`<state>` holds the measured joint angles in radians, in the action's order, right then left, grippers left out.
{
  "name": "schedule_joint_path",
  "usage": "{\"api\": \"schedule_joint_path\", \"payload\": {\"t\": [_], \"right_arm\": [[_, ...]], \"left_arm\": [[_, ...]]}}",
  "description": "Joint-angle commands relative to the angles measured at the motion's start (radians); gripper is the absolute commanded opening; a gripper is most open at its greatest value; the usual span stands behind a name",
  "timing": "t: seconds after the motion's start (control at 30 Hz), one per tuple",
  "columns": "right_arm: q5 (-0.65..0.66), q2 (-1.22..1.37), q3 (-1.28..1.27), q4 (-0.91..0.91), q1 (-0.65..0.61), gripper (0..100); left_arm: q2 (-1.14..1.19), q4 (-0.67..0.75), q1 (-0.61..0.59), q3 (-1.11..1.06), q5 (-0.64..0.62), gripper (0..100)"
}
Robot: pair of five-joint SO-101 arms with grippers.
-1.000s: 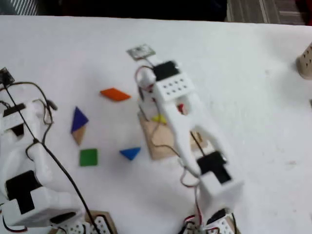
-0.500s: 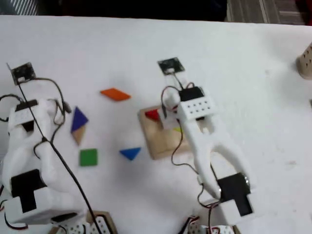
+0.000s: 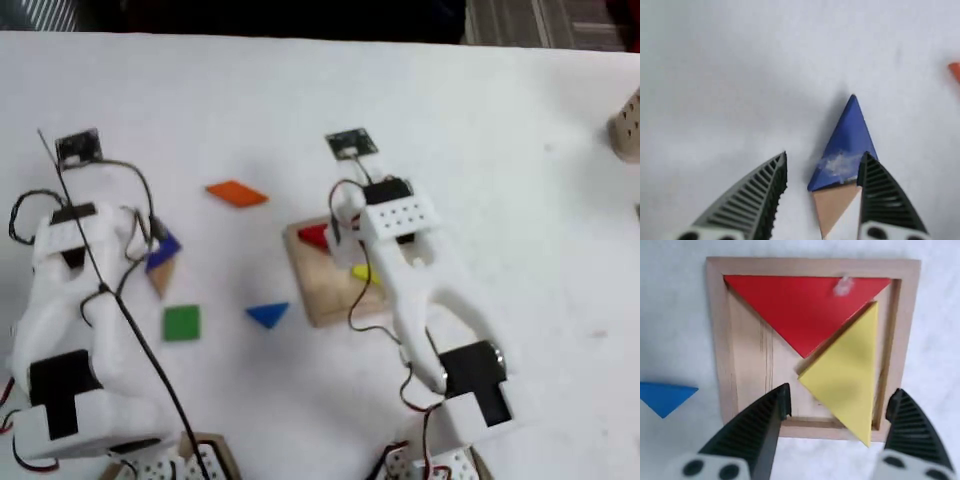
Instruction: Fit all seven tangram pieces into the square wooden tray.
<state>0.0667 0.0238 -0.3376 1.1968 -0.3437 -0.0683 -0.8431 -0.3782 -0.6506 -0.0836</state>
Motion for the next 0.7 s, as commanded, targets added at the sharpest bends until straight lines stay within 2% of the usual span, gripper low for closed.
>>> {"api": "schedule_joint_path", "payload": {"t": [0.0, 0.1, 0.27, 0.33, 0.43, 0.5, 0.67], "right_arm": [[0.026, -0.090, 0.032, 0.027, 0.076, 28.3], [0.026, -0.139, 0.023, 0.048, 0.196, 23.0], [0.026, -0.147, -0.040, 0.030, 0.377, 1.5], [0.018, -0.148, -0.097, -0.015, 0.446, 3.2], [0.014, -0.148, -0.212, -0.120, 0.535, 4.4], [-0.009, -0.150, -0.250, -0.168, 0.584, 2.9], [-0.035, -0.156, -0.259, -0.188, 0.628, 2.2]], "left_arm": [[-0.157, 0.021, 0.082, -0.054, 0.008, 24], [-0.332, 0.002, 0.203, -0.132, -0.029, 18], [-0.611, 0.009, 0.515, -0.219, -0.089, 2], [-0.659, 0.009, 0.662, -0.215, -0.135, 3], [-0.639, 0.054, 0.845, -0.176, -0.224, 2], [-0.572, 0.110, 0.921, -0.147, -0.265, 2], [-0.314, 0.247, 0.992, -0.058, -0.322, 2]]}}
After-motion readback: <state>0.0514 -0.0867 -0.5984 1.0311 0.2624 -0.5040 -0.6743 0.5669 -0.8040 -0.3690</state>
